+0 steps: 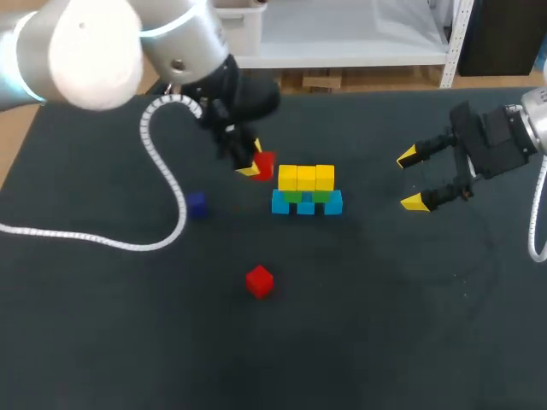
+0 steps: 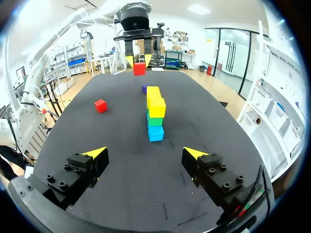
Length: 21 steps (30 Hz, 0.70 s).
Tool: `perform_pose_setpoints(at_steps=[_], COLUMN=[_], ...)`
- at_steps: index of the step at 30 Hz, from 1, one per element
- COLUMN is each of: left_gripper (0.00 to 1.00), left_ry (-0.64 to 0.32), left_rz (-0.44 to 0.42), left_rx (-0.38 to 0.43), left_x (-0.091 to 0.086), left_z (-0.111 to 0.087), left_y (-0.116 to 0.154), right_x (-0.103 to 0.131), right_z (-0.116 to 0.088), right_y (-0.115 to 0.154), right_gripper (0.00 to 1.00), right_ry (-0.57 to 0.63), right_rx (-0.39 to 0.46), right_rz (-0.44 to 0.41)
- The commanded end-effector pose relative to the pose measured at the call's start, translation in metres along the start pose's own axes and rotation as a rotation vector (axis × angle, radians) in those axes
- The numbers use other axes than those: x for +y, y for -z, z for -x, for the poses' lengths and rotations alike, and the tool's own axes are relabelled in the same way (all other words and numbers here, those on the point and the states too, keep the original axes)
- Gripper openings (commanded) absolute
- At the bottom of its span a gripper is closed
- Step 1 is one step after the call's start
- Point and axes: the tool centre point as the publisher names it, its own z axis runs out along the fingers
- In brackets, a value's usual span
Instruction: Place the blue cubes, place green cubes on the blue cubes, place the yellow cubes on the green cubes, then place the red cubes on the yellow cubes, and place purple cube on the red cubes.
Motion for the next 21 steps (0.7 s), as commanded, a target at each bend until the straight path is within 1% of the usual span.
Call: perform_pose_setpoints(at_steps=[1,10,14,21], left_gripper=[0.0,0.0,0.0,0.0], left_ry=[-0.006,-0.003,-0.009,-0.006], left_rz=[-0.022,-0.032,-0.02,-0.031], left_rx=[0.031,0.029,-0.004,-0.012], left_x=[0.012,0.02,0.022,0.022], left_z=[0.013,0.024,0.03,0.034], left_y=[-0.005,-0.019,-0.025,-0.033], right_x=[-0.001,-0.001,-0.001,-0.001], right_z=[0.0,0.0,0.0,0.0], right_y=[-0.001,-0.001,-0.001,-0.001], right_gripper=[1.0,1.0,1.0,1.0], right_ry=[0.001,0.001,0.001,0.001], right_rx=[-0.002,-0.002,-0.002,-0.002], right_rz=[0.0,0.0,0.0,0.0])
